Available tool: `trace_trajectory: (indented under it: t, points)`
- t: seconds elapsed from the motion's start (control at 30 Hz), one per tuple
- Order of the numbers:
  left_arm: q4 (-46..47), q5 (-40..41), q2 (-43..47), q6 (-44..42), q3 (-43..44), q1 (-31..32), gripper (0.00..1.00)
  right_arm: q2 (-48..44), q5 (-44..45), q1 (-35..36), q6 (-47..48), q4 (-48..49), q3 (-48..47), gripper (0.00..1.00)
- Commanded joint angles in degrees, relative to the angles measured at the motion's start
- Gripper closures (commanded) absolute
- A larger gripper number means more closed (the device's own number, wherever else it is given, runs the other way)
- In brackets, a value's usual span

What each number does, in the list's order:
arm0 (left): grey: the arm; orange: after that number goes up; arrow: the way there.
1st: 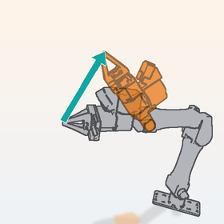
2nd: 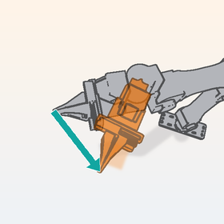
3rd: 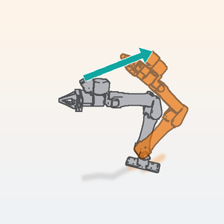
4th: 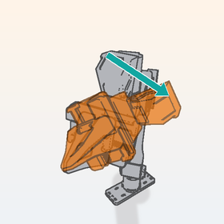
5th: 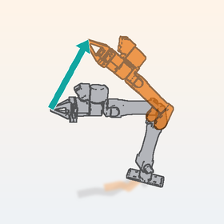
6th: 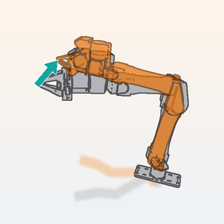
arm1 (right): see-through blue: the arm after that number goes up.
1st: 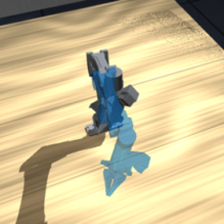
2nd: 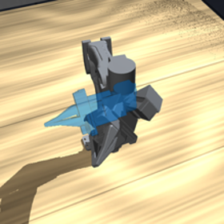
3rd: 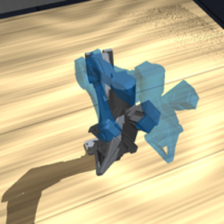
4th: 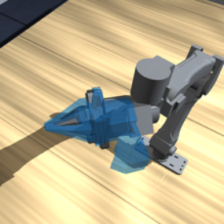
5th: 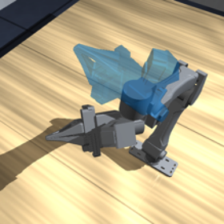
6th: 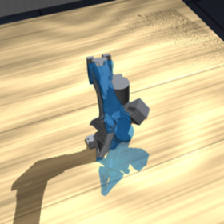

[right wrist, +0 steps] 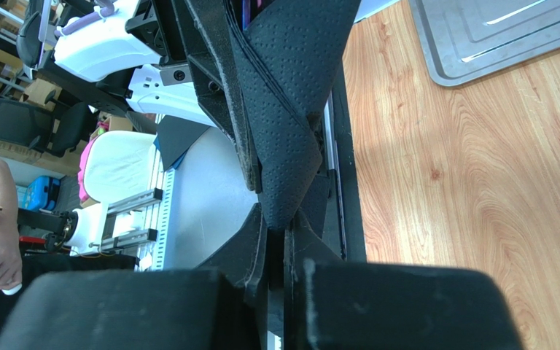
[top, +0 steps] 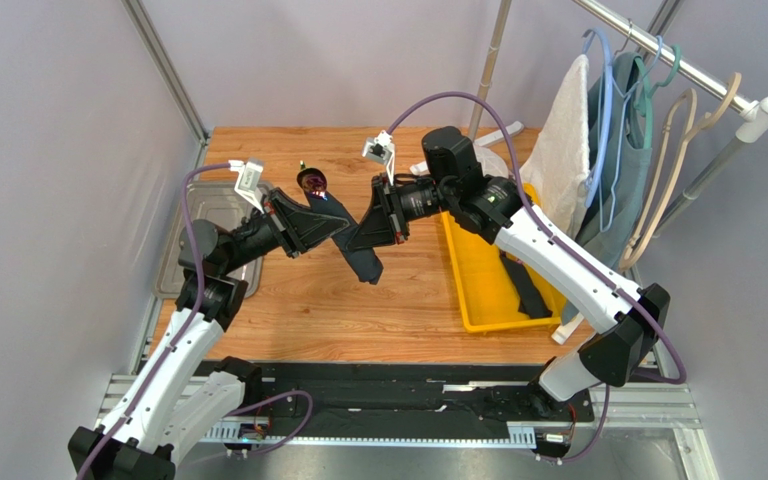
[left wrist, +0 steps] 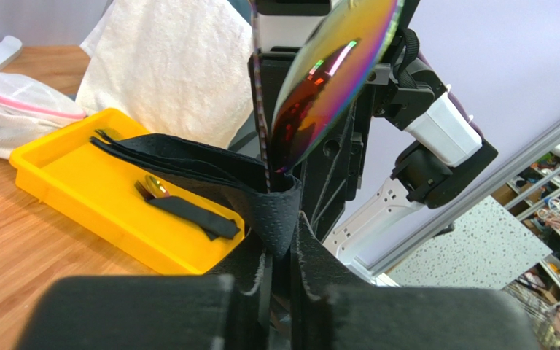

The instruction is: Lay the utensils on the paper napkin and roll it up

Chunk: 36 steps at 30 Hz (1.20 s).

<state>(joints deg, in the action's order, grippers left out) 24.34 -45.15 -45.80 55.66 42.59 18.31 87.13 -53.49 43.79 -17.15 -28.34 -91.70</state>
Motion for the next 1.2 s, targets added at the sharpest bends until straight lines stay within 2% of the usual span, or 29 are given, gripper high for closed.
trace_trajectory:
  t: [0.0, 0.13, 0.43, 0.6, 0.73, 1.03, 1.17]
  points:
    - [-1.4, 1.7, 1.3, -3.3, 0.7, 0.1, 0.81, -1.2, 1.9, -0.1, -2.2, 1.5, -2.4, 1.00]
    - [-6.1, 2.9, 2.7, -6.0, 0.0, 0.1, 0.59, -1.4, 3.1, -0.8, -2.6, 1.7, -3.9, 1.00]
    - [-4.5, 2.0, 1.8, -4.3, -1.9, 0.1, 0.41, -2.8, 3.3, -0.8, -3.2, 3.0, -4.0, 1.00]
    - [0.3, 1.5, 1.0, -0.5, -2.6, 0.1, 0.42, -2.9, 1.9, -0.6, -3.9, 4.6, -3.9, 1.00]
    - [3.9, 1.4, 0.5, 2.9, -2.8, 0.1, 0.55, -3.3, 1.2, -0.3, -4.1, 5.4, -3.5, 1.00]
    - [8.3, 1.2, -0.3, 7.0, -3.0, 0.1, 0.71, -4.1, -0.4, -0.2, -5.6, 9.4, -1.6, 1.00]
    - [9.4, 1.3, -0.4, 8.5, -2.9, 0.1, 0.66, -4.4, -1.0, -0.2, -6.7, 12.0, -1.0, 1.00]
